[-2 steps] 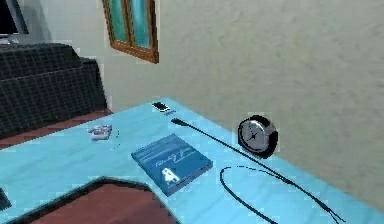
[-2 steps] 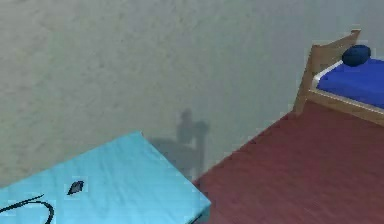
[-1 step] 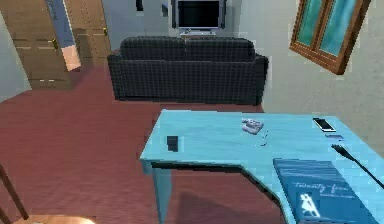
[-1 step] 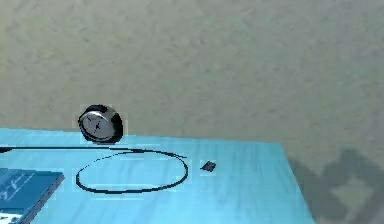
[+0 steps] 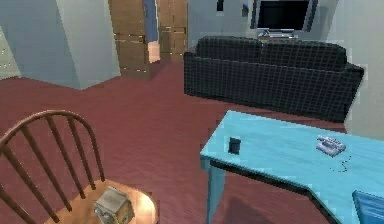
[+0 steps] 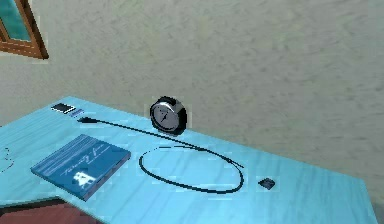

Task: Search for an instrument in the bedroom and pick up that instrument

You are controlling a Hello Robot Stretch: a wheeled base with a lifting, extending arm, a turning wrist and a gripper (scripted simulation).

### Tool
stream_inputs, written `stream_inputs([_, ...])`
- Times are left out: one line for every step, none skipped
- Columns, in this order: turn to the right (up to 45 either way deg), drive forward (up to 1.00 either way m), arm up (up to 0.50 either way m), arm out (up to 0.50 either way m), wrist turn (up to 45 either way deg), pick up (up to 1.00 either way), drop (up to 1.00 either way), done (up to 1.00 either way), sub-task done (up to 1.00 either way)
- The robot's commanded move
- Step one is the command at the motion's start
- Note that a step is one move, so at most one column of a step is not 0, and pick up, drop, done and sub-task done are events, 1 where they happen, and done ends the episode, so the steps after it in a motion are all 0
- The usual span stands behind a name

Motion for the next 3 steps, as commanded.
stream_inputs([0.0, 0.00, 0.50, 0.00, 0.0, 0.00, 0.00, 0.00, 0.00])
stream_inputs([0.0, 0.00, 0.38, 0.00, 0.0, 0.00, 0.00, 0.00, 0.00])
stream_inputs([0.0, 0.00, 0.00, 0.50, 0.0, 0.00, 0.00, 0.00, 0.00])
